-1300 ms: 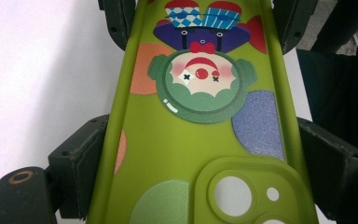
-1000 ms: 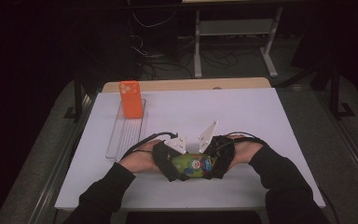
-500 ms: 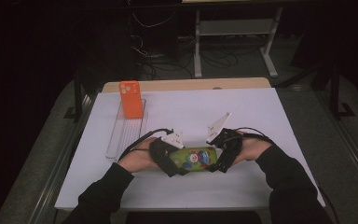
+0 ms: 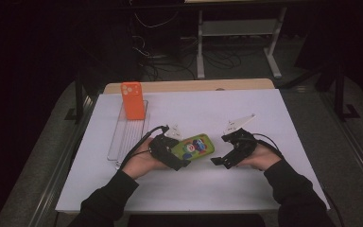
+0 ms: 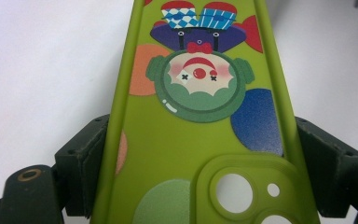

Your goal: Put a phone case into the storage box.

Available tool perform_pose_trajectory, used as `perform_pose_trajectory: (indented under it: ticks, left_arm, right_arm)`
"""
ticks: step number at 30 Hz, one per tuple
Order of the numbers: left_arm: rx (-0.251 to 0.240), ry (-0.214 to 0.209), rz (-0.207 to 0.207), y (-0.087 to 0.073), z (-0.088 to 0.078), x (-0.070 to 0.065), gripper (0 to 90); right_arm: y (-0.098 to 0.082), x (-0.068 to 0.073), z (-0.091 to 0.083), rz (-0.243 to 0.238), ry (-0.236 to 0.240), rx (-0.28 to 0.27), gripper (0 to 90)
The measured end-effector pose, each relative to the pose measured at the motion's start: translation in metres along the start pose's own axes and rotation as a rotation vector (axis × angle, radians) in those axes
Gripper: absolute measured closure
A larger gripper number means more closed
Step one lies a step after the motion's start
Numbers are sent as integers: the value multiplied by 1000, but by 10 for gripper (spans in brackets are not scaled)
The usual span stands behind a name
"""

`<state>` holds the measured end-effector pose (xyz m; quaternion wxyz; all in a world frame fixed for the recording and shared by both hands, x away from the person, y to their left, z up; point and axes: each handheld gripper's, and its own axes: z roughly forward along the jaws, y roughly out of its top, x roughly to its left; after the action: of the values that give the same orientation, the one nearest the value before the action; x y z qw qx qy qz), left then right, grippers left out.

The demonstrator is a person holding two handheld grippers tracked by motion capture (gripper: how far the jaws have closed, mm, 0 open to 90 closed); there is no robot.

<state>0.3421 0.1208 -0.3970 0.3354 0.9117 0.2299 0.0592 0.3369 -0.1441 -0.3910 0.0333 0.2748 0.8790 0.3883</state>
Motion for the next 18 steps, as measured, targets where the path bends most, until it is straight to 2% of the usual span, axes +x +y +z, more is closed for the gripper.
perform_pose_trajectory:
  ticks: [2, 5, 7, 8, 10, 15, 18]
  left_arm:
    - [-15, 15, -33, 0, 0, 1, 156]
    - [-17, 30, -45, 0, -2, 2, 156]
    - [-6, 32, -37, 0, -4, 5, 156]
    - [-19, 31, -55, 0, -4, 5, 155]
    - [-25, 27, -61, 0, -5, 7, 155]
    - [-25, 30, -65, -1, -6, 8, 155]
    - [-23, 22, -67, -1, -6, 9, 155]
  right_arm:
    - [-3, 1, 3, 21, -6, -14, 8]
    - [-6, 5, 8, 25, -53, -28, 7]
    - [-9, 7, 10, 64, -76, -66, 7]
    - [-11, 7, 12, 64, -80, -88, 7]
    - [-13, 9, 15, 93, -97, -105, 8]
    - [-14, 13, 19, 59, -158, -135, 7]
    - [-14, 16, 20, 13, -190, -133, 8]
